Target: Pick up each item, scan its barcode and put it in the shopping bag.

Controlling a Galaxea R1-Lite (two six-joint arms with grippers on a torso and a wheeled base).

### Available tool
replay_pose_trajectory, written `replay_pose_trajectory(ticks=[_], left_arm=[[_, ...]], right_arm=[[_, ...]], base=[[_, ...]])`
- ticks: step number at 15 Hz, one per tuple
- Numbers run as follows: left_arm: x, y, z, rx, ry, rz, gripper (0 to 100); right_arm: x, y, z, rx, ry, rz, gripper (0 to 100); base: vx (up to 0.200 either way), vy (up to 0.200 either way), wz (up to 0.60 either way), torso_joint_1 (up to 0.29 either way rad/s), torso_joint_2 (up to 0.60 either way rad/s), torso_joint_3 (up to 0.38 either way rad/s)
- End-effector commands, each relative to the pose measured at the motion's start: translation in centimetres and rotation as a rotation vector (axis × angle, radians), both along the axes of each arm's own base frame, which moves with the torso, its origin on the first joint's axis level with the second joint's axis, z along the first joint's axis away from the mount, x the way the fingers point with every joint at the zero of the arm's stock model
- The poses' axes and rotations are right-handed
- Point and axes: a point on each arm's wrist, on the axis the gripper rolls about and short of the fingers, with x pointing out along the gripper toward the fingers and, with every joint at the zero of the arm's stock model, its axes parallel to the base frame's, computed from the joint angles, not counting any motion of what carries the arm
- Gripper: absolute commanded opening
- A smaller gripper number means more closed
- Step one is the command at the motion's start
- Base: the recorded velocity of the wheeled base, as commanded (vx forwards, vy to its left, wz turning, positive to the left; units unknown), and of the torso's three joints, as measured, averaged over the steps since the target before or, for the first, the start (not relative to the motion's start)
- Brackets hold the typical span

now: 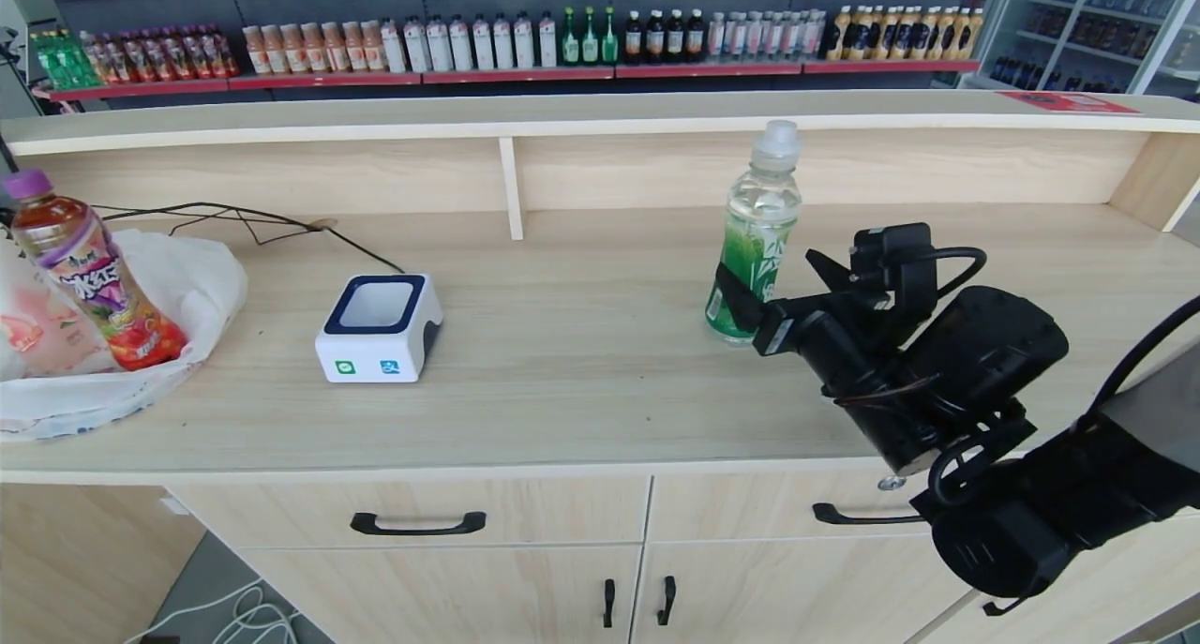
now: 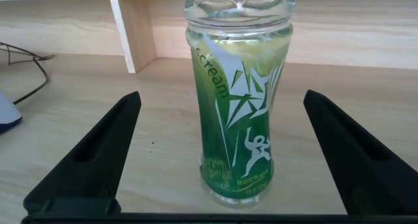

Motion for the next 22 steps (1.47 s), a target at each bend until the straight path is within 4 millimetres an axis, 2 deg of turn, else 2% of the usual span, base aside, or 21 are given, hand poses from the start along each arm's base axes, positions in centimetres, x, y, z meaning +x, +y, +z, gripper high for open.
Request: replay_pose_trajectory(ticks=[1, 4, 8, 12, 14, 16, 22], left_arm=[[0.0, 0.0, 0.0, 0.000, 0.000, 0.000, 100], [0.0, 0.0, 0.0, 0.000, 0.000, 0.000, 100], [0.0, 0.0, 0.0, 0.000, 0.000, 0.000, 100], [0.0, 0.0, 0.0, 0.000, 0.000, 0.000, 100], [0.0, 0.0, 0.0, 0.000, 0.000, 0.000, 100], [0.0, 0.0, 0.0, 0.000, 0.000, 0.000, 100], [0.0, 0.0, 0.0, 0.000, 0.000, 0.000, 100]], right_arm=[[0.5, -0.1, 0.0, 0.001, -0.009, -0.009, 100], [1.5, 0.5, 0.4, -0.009, -0.045, -0.016, 100], [3.2, 0.8, -0.6, -0.039, -0.051, -0.041, 100], [4.6, 1.5, -0.6, -0.019, -0.078, -0.044, 100], [5.2, 1.8, -0.9, -0.017, -0.082, -0.042, 100], [5.7, 2.0, -0.1, 0.006, -0.116, -0.043, 100], [6.4, 2.0, -0.7, 0.013, -0.109, -0.047, 100]], base=[[0.000, 0.000, 0.00, 0.000, 0.00, 0.000], [0.000, 0.000, 0.00, 0.000, 0.00, 0.000], [0.000, 0.000, 0.00, 0.000, 0.00, 0.000], [0.000, 0.000, 0.00, 0.000, 0.00, 0.000], [0.000, 0.000, 0.00, 0.000, 0.00, 0.000], [0.000, 0.000, 0.00, 0.000, 0.00, 0.000], [0.000, 0.000, 0.00, 0.000, 0.00, 0.000]])
